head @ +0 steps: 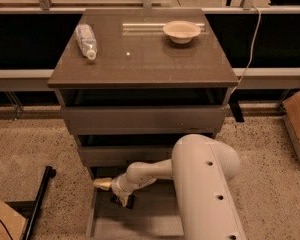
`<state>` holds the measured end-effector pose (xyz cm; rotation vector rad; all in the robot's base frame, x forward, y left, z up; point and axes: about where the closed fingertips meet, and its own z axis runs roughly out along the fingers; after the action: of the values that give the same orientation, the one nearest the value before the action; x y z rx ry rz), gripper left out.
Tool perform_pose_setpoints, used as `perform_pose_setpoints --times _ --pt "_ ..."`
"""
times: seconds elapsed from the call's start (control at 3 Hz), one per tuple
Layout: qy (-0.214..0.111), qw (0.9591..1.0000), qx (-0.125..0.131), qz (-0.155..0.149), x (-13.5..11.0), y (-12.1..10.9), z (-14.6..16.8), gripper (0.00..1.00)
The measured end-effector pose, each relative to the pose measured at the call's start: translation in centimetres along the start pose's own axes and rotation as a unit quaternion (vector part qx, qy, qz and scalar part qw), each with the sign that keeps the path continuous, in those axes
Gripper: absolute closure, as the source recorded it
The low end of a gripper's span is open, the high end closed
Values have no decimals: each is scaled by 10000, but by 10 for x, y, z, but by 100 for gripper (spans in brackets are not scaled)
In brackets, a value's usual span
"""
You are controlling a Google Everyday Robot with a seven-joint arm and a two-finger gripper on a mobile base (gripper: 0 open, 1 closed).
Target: Pick rxbar chocolate from bottom drawer and place on counter
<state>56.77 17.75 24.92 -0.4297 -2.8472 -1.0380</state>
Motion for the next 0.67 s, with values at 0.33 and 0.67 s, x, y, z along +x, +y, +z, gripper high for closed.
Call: perform_pose_setpoints --times 0.33,0.67 --pt "-197 9997 66 -115 -15 10 3 0" --pt "-366 9992 160 -48 -35 4 7 0"
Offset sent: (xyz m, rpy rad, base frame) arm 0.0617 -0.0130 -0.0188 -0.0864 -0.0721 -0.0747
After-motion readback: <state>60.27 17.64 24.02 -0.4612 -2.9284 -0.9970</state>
